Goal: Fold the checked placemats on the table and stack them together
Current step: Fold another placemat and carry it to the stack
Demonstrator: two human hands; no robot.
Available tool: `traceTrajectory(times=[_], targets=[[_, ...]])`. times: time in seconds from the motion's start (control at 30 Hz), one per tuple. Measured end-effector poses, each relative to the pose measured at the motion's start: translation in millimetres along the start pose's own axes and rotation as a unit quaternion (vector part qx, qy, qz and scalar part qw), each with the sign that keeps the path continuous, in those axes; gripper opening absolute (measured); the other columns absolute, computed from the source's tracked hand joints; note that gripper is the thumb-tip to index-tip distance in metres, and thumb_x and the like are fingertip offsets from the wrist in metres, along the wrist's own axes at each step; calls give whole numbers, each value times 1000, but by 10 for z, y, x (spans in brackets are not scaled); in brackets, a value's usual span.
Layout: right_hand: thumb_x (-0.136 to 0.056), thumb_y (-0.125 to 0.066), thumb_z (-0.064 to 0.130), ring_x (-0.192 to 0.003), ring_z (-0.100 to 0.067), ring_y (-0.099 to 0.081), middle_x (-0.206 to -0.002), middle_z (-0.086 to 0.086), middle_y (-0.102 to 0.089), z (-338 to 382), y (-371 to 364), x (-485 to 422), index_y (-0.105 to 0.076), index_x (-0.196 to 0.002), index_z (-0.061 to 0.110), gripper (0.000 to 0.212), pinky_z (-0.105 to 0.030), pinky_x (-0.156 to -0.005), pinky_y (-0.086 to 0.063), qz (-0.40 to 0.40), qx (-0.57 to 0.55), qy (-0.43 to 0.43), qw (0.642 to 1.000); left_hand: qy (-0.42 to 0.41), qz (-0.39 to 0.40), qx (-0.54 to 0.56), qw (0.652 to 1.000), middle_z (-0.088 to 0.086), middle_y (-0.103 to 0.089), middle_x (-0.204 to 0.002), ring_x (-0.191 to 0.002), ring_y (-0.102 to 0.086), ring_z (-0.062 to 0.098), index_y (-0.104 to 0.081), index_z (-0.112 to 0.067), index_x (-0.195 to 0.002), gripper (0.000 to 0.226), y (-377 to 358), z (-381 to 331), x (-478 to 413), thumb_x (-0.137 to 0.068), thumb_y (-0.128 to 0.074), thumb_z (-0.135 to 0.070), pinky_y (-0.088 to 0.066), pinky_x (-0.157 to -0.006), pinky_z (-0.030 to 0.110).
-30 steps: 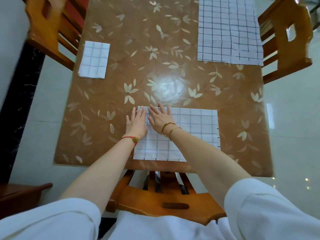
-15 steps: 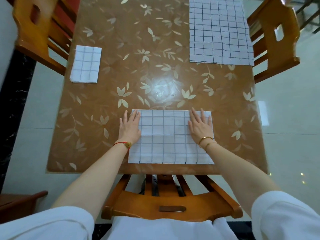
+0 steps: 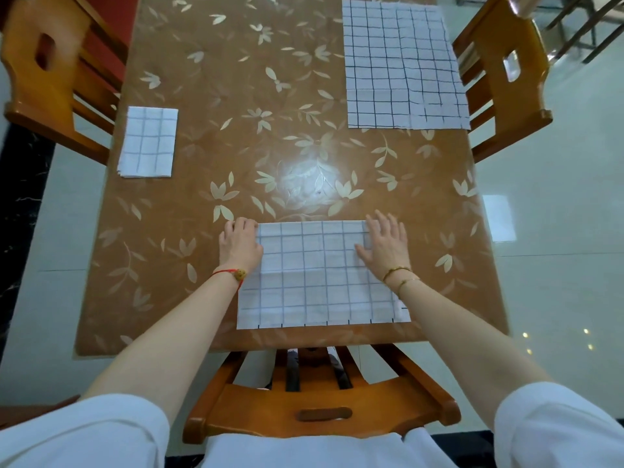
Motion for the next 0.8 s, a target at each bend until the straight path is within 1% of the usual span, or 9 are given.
traceTrajectory(times=[0.1,0.2,0.33,0.4,0.5,0.63,0.7,0.73,0.8], targets=[[-93,-49,49,-145,-32,-19,-156,-7,-26,519,36,-9,-28,-149,20,67,-47,-119,-18,0,-23,90,996,9,8,-4,1000,9,-48,-134,-124,-40,29,-48,-15,-135,45,15,4,-74,-90,-56,-15,-39,-100,40],[-91,-57,44,-136,-31,-29,-147,-7,-35,826,38,-1,-33,-147,22,65,-43,-111,-28,1,-28,132,991,18,15,0,1000,11,-47,-132,-123,-41,29,-50,-15,-132,42,19,-7,-135,-91,-58,-16,-41,-97,41],[-87,-61,35,-121,-30,-39,-137,-6,-40,874,-78,-35,-34,-144,23,64,-39,-99,-38,24,-12,116,993,35,26,14,999,13,-47,-128,-122,-41,30,-49,-15,-125,37,34,3,-191,-90,-61,-17,-41,-96,40],[-86,-61,31,-115,-30,-41,-134,-6,-40,869,-109,-45,-34,-143,23,64,-39,-95,-40,27,-14,113,993,49,35,15,998,14,-47,-127,-122,-41,30,-48,-14,-121,36,29,32,-212,-89,-62,-19,-41,-97,41],[-85,-62,32,-115,-30,-41,-135,-6,-39,861,-108,-47,-34,-143,23,65,-39,-95,-41,25,-17,116,993,78,51,21,995,16,-46,-128,-124,-40,32,-48,-12,-118,37,14,92,-230,-87,-64,-22,-41,-100,43],[-86,-63,35,-118,-30,-40,-137,-5,-37,849,-118,-40,-30,-145,24,68,-39,-97,-40,25,-19,117,993,114,87,26,989,19,-43,-134,-129,-37,35,-52,-7,-123,46,-40,209,-199,-88,-62,-34,-41,-102,46],[-87,-62,34,-119,-29,-39,-138,-5,-36,844,-121,-38,-30,-145,24,68,-38,-98,-39,24,-20,116,993,122,105,37,986,17,-46,-131,-125,-41,35,-58,-8,-119,44,-61,243,-146,-87,-62,-38,-44,-98,45],[-87,-62,34,-119,-29,-38,-139,-5,-35,843,-120,-35,-29,-146,25,68,-38,-99,-39,24,-21,115,993,122,113,51,985,15,-51,-125,-120,-46,34,-61,-8,-114,42,-73,249,-108,-85,-62,-38,-46,-94,42],[-87,-62,34,-120,-29,-38,-139,-5,-35,840,-120,-31,-28,-146,25,68,-38,-100,-38,25,-24,113,993,134,117,104,978,10,-60,-109,-104,-57,29,-63,-9,-104,36,-83,273,-7,-84,-64,-39,-50,-78,36]])
Point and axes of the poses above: each hand's wrist, its own x-axis away from the middle knuckle, its own y-axis out of the back of the hand, z = x × y, the point moved 10 cm from there along -x, towards the middle knuckle
